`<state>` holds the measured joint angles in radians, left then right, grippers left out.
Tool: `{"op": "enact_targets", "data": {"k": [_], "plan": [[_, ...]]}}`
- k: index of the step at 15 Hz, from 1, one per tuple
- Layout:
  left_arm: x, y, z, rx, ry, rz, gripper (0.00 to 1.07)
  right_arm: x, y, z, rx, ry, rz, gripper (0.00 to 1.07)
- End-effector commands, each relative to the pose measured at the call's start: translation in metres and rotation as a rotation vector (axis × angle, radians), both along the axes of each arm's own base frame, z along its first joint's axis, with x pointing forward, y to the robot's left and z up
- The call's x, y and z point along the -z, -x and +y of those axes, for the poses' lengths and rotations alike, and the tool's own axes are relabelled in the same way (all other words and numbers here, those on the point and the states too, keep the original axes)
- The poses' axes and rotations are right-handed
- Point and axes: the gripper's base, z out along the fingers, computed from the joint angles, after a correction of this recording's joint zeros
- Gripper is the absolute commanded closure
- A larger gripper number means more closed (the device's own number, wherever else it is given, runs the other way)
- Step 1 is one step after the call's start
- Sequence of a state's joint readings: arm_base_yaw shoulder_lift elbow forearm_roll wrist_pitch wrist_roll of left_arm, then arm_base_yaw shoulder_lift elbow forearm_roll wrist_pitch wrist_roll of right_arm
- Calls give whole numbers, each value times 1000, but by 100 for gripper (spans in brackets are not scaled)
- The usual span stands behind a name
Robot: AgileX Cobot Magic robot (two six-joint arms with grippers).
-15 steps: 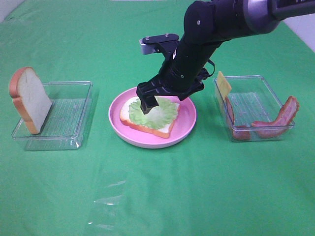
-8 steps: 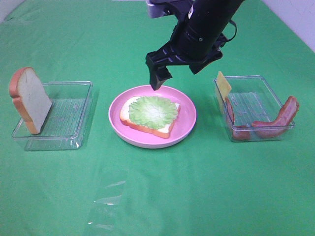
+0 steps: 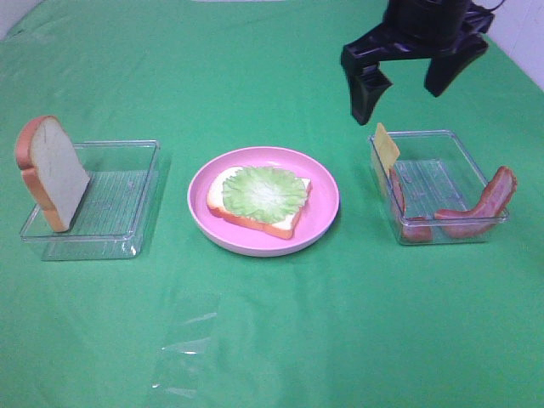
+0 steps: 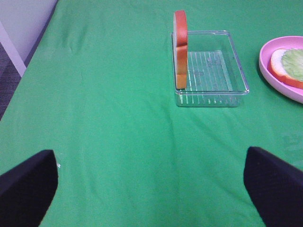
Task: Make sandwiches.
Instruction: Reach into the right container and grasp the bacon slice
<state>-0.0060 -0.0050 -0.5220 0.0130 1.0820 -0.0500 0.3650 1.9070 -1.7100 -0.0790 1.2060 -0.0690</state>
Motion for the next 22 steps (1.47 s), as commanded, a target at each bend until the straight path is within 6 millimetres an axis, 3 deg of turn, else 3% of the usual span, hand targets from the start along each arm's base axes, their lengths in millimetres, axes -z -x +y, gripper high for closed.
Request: {"op": "enact_targets", "data": {"k": [1,4,9,14,22], "plan": [[1,0,0,0,1,-6,7,-2,-3,-43,95,42,88,9],[1,0,0,0,1,-6,7,7,-6,-95,228,35,146,9],[1,0,0,0,1,-6,7,45,2,-132,330,25,212,9],[1,0,0,0,1,-6,7,80,6,-136,349,7,153,9],[1,0,0,0,1,-6,7,116,-6,-136,364,16,183,9]]}}
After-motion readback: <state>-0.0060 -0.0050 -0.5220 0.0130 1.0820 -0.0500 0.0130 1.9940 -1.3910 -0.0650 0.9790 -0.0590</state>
